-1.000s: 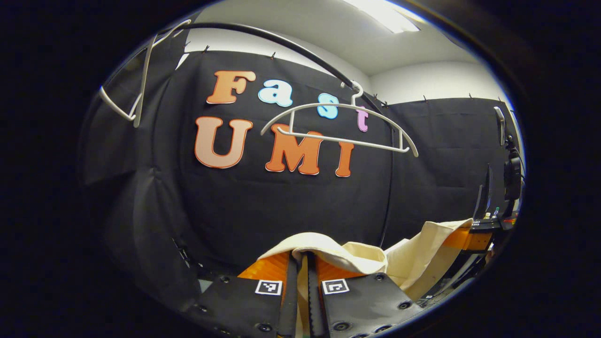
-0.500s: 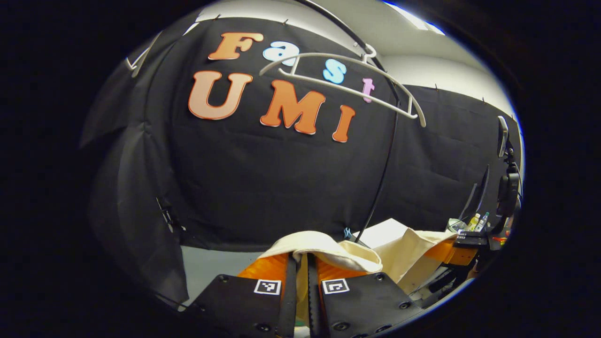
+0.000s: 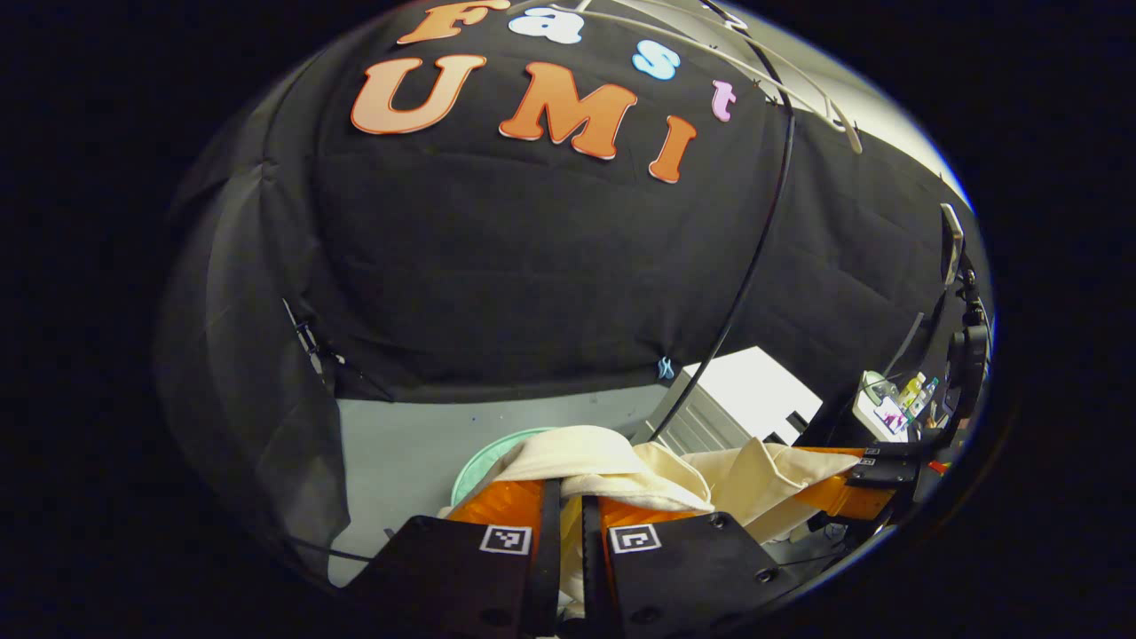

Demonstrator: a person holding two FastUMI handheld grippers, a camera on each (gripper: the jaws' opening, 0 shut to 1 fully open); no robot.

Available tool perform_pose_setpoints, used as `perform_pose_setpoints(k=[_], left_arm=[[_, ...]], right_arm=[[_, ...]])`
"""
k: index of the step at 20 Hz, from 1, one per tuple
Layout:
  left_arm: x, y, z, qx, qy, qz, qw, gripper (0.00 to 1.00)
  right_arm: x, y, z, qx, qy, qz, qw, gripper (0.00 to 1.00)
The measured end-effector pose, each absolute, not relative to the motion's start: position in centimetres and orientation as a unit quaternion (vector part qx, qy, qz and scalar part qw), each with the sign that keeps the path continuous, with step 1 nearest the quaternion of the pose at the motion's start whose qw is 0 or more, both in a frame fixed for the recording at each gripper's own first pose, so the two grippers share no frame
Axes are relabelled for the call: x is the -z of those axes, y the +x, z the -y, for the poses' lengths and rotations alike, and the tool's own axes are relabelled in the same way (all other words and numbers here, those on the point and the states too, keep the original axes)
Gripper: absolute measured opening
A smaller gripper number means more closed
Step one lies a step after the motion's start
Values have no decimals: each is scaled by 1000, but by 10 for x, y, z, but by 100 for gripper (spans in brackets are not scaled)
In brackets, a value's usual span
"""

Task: Grasp the clothes on the hanger with both hands and then place them into the laundry hamper below.

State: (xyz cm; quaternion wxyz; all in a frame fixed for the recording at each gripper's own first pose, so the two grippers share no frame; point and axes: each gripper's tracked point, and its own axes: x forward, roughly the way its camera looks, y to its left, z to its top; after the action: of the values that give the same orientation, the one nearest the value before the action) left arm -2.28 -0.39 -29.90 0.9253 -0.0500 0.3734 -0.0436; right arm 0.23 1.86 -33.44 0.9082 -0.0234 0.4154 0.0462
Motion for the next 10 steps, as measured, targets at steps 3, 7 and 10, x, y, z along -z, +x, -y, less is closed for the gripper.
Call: perform_pose_setpoints(k=[3, 7, 10], left_arm=[[320, -31, 8, 42, -54, -397, 915, 22], [331, -33, -7, 25, -27, -405, 913, 28], [341, -43, -12, 18, -45, -429, 902, 39]], right_arm=[[371, -14, -17, -45, -20, -458, 888, 5], [389, -25, -17, -47, -8, -475, 879, 9], [393, -26, -14, -43, -10, -473, 880, 36]])
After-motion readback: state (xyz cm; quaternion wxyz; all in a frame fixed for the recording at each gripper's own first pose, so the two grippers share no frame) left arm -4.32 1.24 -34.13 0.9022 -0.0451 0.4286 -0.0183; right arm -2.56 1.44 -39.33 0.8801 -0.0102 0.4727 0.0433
